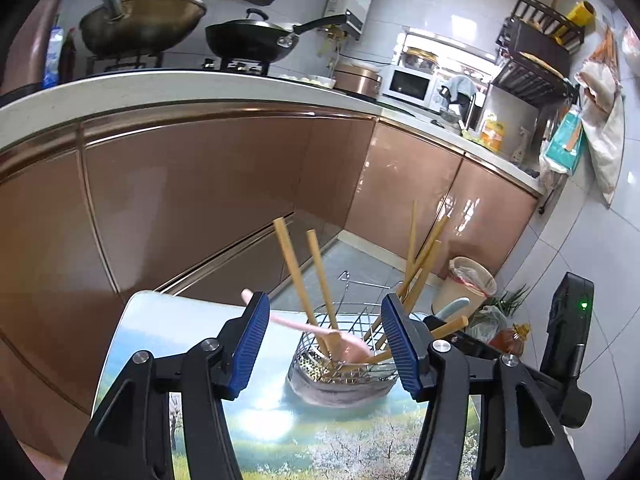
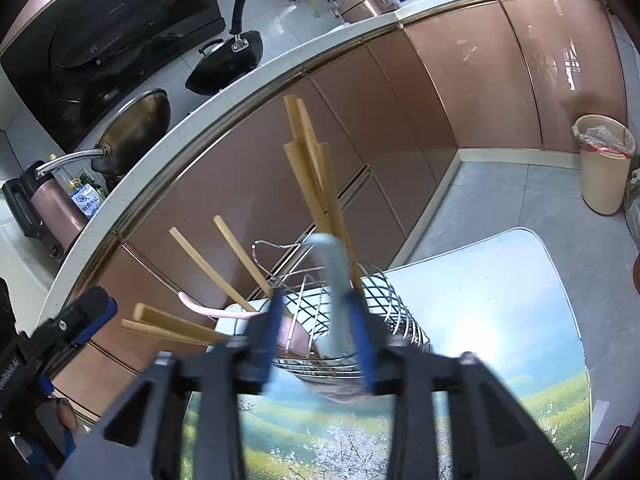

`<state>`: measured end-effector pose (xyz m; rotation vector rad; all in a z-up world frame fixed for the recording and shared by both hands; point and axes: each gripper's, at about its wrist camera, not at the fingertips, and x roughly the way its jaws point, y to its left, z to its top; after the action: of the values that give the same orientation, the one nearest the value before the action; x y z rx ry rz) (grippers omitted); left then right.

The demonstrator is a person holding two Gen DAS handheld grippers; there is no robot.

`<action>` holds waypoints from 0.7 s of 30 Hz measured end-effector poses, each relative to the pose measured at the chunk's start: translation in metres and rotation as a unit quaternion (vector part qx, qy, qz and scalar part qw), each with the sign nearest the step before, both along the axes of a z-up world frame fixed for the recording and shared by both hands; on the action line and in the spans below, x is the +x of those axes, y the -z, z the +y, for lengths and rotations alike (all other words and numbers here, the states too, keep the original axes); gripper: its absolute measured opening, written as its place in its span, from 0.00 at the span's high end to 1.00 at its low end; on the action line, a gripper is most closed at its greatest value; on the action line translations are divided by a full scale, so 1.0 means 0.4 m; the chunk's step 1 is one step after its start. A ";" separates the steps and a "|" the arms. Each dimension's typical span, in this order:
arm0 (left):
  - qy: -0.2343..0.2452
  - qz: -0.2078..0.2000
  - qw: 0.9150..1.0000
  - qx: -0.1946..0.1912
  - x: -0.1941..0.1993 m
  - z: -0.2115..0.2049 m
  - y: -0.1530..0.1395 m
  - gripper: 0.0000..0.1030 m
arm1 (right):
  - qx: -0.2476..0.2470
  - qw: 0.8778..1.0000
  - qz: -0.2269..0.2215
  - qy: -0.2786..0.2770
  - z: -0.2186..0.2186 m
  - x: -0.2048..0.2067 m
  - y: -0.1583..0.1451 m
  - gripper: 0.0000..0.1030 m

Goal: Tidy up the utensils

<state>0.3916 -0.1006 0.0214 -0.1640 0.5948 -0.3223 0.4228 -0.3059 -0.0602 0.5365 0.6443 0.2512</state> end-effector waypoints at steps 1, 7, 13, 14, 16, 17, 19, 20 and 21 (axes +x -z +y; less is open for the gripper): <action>-0.002 0.000 1.000 -0.001 -0.006 0.003 0.002 0.43 | 0.000 1.000 -0.001 0.000 0.002 -0.004 -0.003 0.59; -0.014 -0.007 1.000 0.005 -0.062 0.031 0.008 0.37 | -0.011 1.000 -0.021 0.002 0.006 -0.068 -0.041 0.59; -0.031 -0.034 0.999 0.021 -0.145 0.052 0.009 0.30 | -0.046 0.997 -0.057 0.017 0.024 -0.187 -0.094 0.58; -0.035 -0.041 0.998 0.026 -0.163 0.054 0.007 0.27 | -0.055 0.996 -0.064 0.020 0.031 -0.213 -0.101 0.55; -0.042 -0.054 0.997 0.031 -0.198 0.058 0.002 0.24 | -0.075 0.994 -0.074 0.024 0.046 -0.259 -0.111 0.51; -0.046 -0.062 0.996 0.035 -0.221 0.061 0.001 0.21 | -0.084 0.993 -0.078 0.025 0.052 -0.279 -0.113 0.48; -0.055 -0.078 0.995 0.042 -0.263 0.066 0.000 0.17 | -0.105 0.990 -0.085 0.032 0.070 -0.333 -0.114 0.44; -0.059 -0.085 0.994 0.047 -0.284 0.070 0.001 0.15 | -0.112 0.989 -0.089 0.032 0.077 -0.357 -0.114 0.41; -0.061 -0.089 0.993 0.052 -0.302 0.072 0.002 0.13 | -0.122 0.987 -0.093 0.035 0.088 -0.383 -0.113 0.39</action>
<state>0.2710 -0.0719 0.0206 -0.0700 0.4214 -0.1855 0.2696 -0.2708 -0.0150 0.2942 0.4655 0.1516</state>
